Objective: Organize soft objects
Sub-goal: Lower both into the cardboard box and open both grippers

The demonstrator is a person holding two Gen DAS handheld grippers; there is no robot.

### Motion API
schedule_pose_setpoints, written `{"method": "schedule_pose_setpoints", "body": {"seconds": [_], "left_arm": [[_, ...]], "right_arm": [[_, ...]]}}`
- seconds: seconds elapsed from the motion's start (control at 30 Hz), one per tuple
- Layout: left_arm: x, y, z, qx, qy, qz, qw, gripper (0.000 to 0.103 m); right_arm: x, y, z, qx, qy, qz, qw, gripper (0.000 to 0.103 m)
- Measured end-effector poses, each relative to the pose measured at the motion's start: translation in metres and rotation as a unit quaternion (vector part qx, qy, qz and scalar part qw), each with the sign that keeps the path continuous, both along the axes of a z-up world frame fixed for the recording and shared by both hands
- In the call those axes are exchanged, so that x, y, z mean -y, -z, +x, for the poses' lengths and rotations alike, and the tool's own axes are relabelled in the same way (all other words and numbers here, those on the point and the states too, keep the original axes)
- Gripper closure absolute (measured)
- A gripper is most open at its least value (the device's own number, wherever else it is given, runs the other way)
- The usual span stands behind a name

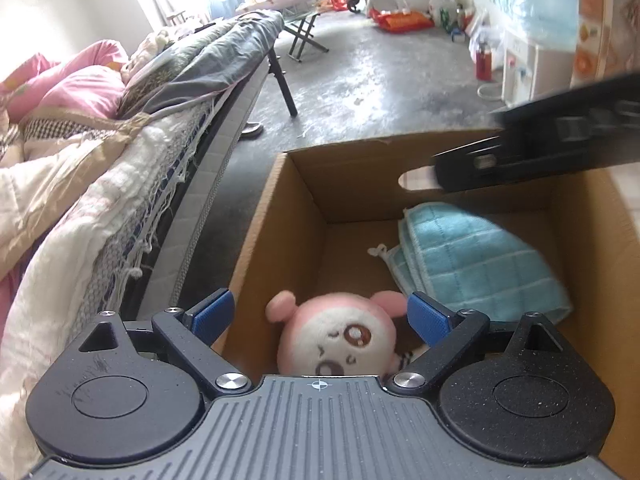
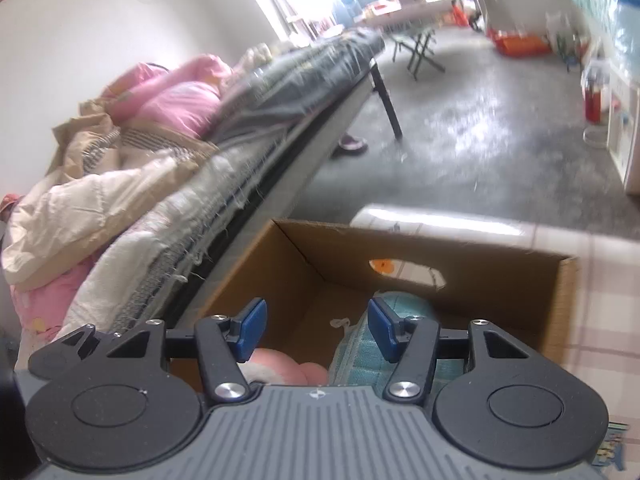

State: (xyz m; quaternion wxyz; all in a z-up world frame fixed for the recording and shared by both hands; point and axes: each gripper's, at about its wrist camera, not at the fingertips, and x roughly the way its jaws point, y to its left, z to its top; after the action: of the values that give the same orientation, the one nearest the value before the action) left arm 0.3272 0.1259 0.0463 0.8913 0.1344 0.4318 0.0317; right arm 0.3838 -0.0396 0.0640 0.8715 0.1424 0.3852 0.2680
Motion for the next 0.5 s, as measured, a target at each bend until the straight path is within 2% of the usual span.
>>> {"method": "schedule_pose_setpoints", "body": {"seconds": [0.17,0.27,0.37,0.5], "left_arm": [[-0.017,-0.029,-0.033,0.003,-0.006,-0.043,0.9990,0.009],[-0.027,-0.045,-0.064,0.000,-0.003,-0.059,0.9983,0.009],[-0.026,-0.051,-0.101,-0.007,0.014,-0.052,0.9985,0.009],[-0.019,-0.041,-0.141,-0.018,0.032,-0.034,0.9988,0.010]], "right_arm": [[0.039,-0.031,-0.044,0.018,-0.012,0.034,0.999,0.047],[0.053,-0.043,-0.077,0.016,-0.039,0.027,0.999,0.055],[0.043,-0.040,-0.116,0.009,-0.093,-0.018,0.995,0.061],[0.004,-0.012,-0.150,0.000,-0.154,-0.116,0.981,0.078]]}}
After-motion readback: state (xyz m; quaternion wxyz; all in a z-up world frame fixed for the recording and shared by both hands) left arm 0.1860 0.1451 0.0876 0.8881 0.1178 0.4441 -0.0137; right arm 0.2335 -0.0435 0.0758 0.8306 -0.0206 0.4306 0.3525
